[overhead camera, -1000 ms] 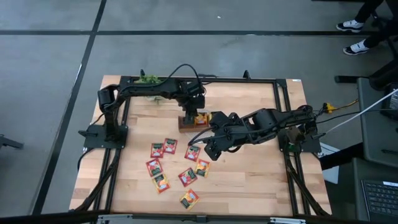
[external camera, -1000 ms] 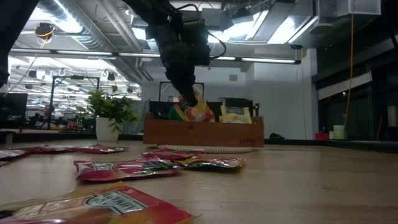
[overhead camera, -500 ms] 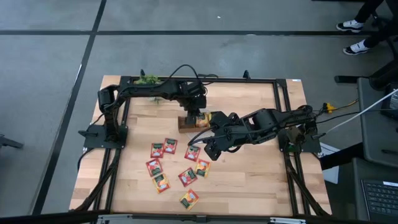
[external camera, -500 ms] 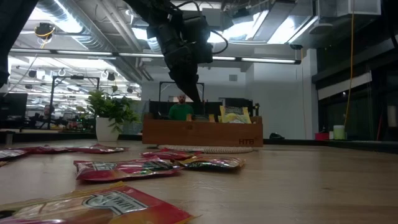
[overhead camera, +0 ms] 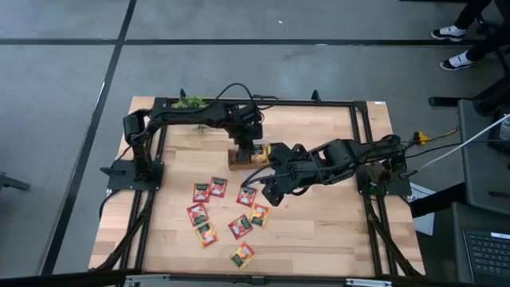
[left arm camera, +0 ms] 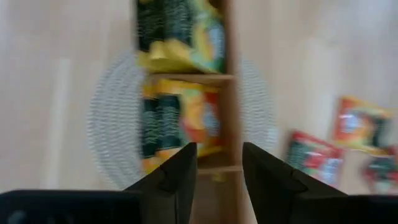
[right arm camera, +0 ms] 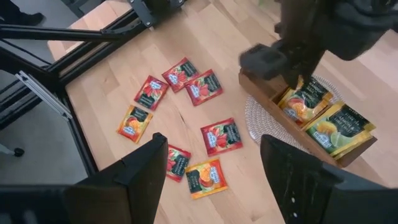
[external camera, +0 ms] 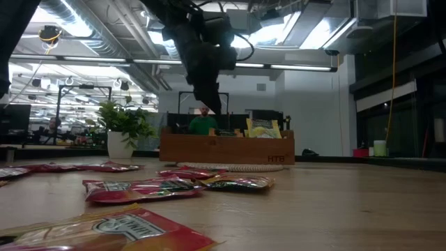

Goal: Pick & Place Tea
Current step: Put the orange tea bag into the middle section of the wooden organizer

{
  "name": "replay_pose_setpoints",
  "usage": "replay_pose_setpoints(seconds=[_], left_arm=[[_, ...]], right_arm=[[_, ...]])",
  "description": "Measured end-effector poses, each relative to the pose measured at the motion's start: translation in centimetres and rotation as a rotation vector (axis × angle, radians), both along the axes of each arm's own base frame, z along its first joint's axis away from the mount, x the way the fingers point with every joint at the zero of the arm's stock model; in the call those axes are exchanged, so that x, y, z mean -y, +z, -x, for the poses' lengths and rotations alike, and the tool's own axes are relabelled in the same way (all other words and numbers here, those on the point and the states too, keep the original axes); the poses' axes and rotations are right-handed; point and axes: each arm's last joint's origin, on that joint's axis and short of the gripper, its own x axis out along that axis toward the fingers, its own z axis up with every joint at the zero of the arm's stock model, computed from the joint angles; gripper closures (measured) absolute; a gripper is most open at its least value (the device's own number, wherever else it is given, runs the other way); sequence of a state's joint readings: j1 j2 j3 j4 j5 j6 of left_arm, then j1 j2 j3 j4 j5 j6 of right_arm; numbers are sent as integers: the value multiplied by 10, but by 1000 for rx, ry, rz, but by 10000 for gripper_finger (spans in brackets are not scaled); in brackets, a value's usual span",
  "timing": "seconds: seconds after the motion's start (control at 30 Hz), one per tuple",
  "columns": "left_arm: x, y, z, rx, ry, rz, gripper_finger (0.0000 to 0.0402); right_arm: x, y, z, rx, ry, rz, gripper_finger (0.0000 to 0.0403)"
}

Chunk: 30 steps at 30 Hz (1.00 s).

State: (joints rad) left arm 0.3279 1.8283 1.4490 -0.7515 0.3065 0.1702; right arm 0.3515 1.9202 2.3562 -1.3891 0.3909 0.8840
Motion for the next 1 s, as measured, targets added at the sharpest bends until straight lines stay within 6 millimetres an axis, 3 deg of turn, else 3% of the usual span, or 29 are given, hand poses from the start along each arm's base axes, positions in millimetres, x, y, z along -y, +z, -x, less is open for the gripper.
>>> replay_pose_setpoints(seconds=[0.23,0.43,0.7,1.0], left_arm=[[18,33,15,178,4,58,276],[41,61,42,376,45,60,276],[81,61,81,469,69,105,276],[113,68,100,530,85,107,276]], right_arm=[[0,-6,-1,-29,16,21,147],[-3,-18,-6,-75,41,12,147],[-11,-56,-17,-178,60,29,147],[-14,-95,-28,-245,107,-59,147]])
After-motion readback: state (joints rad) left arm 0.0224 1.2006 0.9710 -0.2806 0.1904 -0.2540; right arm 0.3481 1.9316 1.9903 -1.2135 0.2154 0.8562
